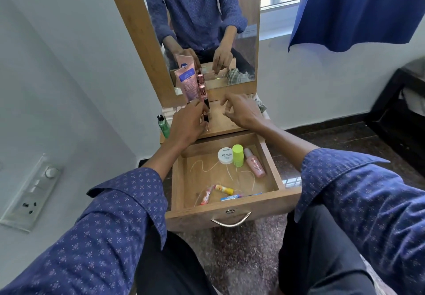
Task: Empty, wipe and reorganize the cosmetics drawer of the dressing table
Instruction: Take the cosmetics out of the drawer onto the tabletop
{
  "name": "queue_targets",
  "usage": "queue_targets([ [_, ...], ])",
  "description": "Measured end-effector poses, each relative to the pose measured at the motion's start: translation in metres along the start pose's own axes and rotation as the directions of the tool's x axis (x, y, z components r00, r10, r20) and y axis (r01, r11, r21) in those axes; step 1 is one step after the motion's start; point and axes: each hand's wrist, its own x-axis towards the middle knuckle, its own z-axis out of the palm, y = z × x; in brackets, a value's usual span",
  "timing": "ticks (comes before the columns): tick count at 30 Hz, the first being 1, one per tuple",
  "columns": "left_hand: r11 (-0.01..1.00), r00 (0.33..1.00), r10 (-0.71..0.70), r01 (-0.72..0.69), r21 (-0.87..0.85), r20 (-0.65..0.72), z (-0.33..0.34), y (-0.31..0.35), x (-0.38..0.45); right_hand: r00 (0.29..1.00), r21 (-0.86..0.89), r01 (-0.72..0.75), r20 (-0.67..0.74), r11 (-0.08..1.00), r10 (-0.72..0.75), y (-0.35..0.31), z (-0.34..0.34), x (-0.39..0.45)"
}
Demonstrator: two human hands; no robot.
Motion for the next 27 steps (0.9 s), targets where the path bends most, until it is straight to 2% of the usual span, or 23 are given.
queue_targets([
  [5,0.993,0.989,0.113,-0.109,0.046,-0.094,0.004,0.017,-0.031,0.989,0.004,0.024,0.147,1.0,-0.025,0.0,-0.001,-0.024],
  [9,0.985,0.986,0.17,-0.17,0.04,0.007,0.02,0.025,-0.063,0.969,-0.059,0.066,0.243,0.996,-0.05,0.001,0.001,-0.045],
  [15,0.999,0.973,0.039,-0.041,0.007,0.228,0.054,0.024,-0.094,0.951,-0.244,0.108,0.308,0.964,-0.029,0.012,0.006,-0.071],
  [19,0.998,0.962,-0.057,0.052,0.025,0.268,0.069,0.035,-0.092,0.939,-0.308,0.122,0.345,0.943,-0.008,0.017,0.015,-0.083],
  [27,0.98,0.934,-0.186,0.197,-0.004,0.306,0.098,0.046,-0.078,0.963,-0.307,0.144,0.264,0.941,-0.061,0.024,0.023,-0.095],
])
